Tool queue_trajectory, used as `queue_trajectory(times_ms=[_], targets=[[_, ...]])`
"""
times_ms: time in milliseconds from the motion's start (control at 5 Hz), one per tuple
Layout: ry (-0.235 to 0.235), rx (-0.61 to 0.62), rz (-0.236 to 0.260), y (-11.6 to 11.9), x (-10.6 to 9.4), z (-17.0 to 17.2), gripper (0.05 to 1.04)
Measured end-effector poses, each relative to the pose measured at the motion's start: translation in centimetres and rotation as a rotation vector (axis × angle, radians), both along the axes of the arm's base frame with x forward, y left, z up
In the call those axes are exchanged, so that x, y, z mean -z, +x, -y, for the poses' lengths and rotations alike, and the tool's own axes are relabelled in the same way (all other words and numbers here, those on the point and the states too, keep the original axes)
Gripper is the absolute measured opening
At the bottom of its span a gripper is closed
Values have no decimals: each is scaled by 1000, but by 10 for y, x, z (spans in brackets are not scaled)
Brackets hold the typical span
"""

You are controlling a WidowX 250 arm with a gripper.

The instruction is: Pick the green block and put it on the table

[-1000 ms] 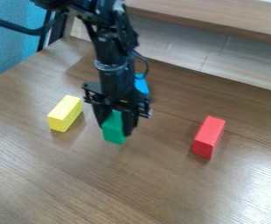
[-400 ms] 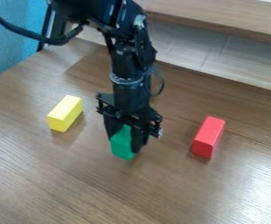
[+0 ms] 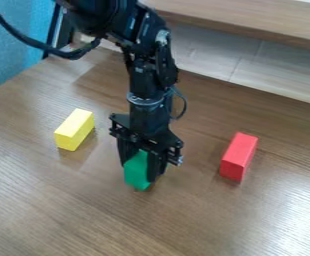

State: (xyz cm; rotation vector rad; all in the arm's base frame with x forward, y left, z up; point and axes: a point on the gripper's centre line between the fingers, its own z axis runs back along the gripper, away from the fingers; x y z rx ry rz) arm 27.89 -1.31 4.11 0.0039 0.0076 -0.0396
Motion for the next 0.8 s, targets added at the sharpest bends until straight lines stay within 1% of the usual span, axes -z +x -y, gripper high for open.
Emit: queue_trajectory(times_ms=[200,400,600,800], targets=[[3,-3,-6,0,3,0,585],[5,-1,-9,0,6,-1,656],[2,7,-17,-2,8,0,966],[-8,1,-10,-3,0,1,1004]])
